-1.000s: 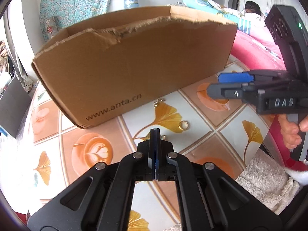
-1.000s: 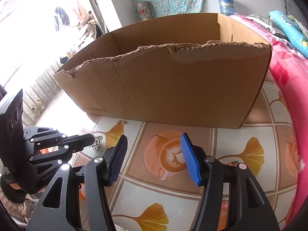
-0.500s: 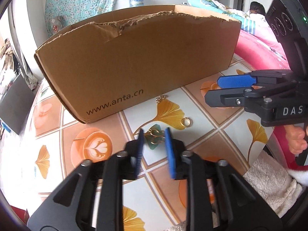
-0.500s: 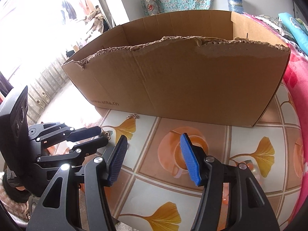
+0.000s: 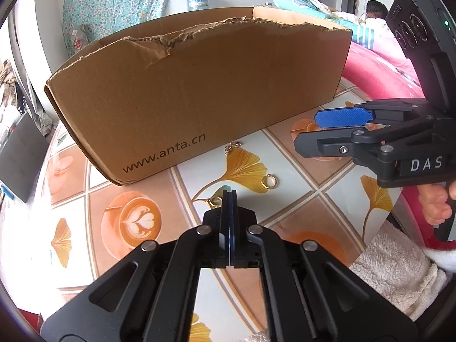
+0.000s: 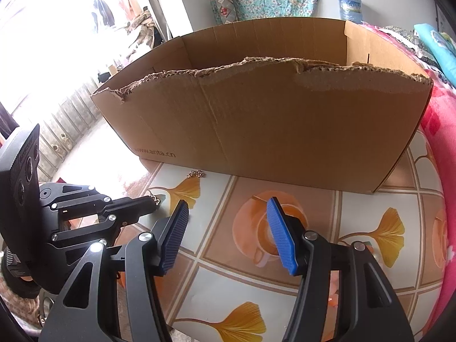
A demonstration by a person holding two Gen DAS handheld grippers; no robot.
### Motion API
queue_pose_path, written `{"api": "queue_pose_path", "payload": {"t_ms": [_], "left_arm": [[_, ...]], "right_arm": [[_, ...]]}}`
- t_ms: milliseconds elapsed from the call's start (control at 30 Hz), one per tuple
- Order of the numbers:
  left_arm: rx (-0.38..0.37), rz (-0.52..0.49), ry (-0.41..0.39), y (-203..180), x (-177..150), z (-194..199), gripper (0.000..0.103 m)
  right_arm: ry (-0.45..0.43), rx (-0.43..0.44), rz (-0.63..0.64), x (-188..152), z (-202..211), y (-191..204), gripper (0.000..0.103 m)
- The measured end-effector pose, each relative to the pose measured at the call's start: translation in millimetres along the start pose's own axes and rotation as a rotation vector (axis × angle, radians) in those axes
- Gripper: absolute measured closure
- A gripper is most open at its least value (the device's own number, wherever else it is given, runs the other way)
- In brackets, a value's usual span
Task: Organize jewelry
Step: 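Lower the open right tool over the gold flower charm on the table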
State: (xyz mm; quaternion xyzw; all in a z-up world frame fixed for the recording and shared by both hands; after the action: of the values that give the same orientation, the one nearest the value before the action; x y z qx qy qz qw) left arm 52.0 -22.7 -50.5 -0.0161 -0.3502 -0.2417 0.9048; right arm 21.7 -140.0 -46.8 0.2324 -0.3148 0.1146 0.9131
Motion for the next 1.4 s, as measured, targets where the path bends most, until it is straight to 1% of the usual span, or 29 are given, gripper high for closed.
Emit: {"api": "queue_pose_path", "payload": {"t_ms": [100,200,300,367,433,500,600,633,667,800,833,933,1000,1167,1200,1400], "left_arm": [[-0.045,0.051,-0.013,7.9,-0.9,5.8,0.103],[-0.087,0.131,-0.028,22.7,-2.1,11.3,0.103],[-0.087,0.192,-0.038,38.3,-4.7,14.3,0.103],[-0.07,0.212,-0.043,46.9,-7.8,16.1,0.103],[-0.057,0.226,-0.045,53.2,-10.3,16.7,0.103],[-0.056,0.237,-0.048,58.0,-12.7,17.6,0.103],[-0.049,0.24,-0.049,61.7,-12.2,16.7,0.103],[-0.046,0.238,-0.051,62.1,-12.6,16.5,0.103],[-0.041,0.237,-0.052,61.0,-12.3,15.8,0.103],[-0.046,0.247,-0.058,65.6,-15.0,15.8,0.103],[-0.05,0.251,-0.059,64.9,-14.9,14.7,0.103],[-0.054,0.261,-0.061,67.6,-16.5,13.0,0.103],[-0.056,0.264,-0.061,68.7,-17.2,12.6,0.103],[-0.056,0.264,-0.067,69.1,-18.4,13.6,0.103],[-0.056,0.265,-0.069,69.3,-18.8,13.8,0.103],[-0.05,0.274,-0.07,71.2,-23.1,15.4,0.103]], "right_arm": [[0.001,0.015,0.046,1.0,-0.7,9.9,0.046],[0.015,0.043,0.113,2.8,-4.4,25.5,0.046],[0.028,0.085,0.198,3.8,-9.5,45.6,0.047],[0.041,0.106,0.249,3.4,-15.3,58.2,0.051],[0.068,0.115,0.279,3.4,-25.1,67.5,0.057],[0.086,0.117,0.316,2.6,-34.1,73.4,0.061],[0.123,0.111,0.365,4.2,-45.7,75.5,0.066],[0.14,0.112,0.377,5.0,-49.5,74.6,0.072],[0.157,0.115,0.388,5.9,-52.8,74.0,0.074],[0.192,0.113,0.435,10.7,-55.5,75.4,0.078],[0.2,0.113,0.439,11.8,-56.4,74.0,0.081],[0.221,0.111,0.439,14.0,-57.0,74.8,0.083],[0.228,0.114,0.44,13.4,-57.5,76.2,0.087],[0.234,0.105,0.435,12.4,-58.4,78.9,0.087],[0.236,0.109,0.435,12.0,-59.6,81.5,0.097],[0.24,0.115,0.418,12.8,-61.3,85.8,0.098]]}}
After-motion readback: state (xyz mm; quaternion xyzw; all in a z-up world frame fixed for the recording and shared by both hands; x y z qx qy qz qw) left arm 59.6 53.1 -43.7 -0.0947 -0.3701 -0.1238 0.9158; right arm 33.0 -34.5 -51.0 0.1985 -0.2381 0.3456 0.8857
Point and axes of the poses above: each gripper's, at about its wrist camera, not at the fingertips, and z roughly against the way its jaws point, y to its left, x to its top, the point moved 2 cm from there along -z, roughly the way its jaws point, and after that the axes turned 9 degrees about x, right-handed, at the moved point
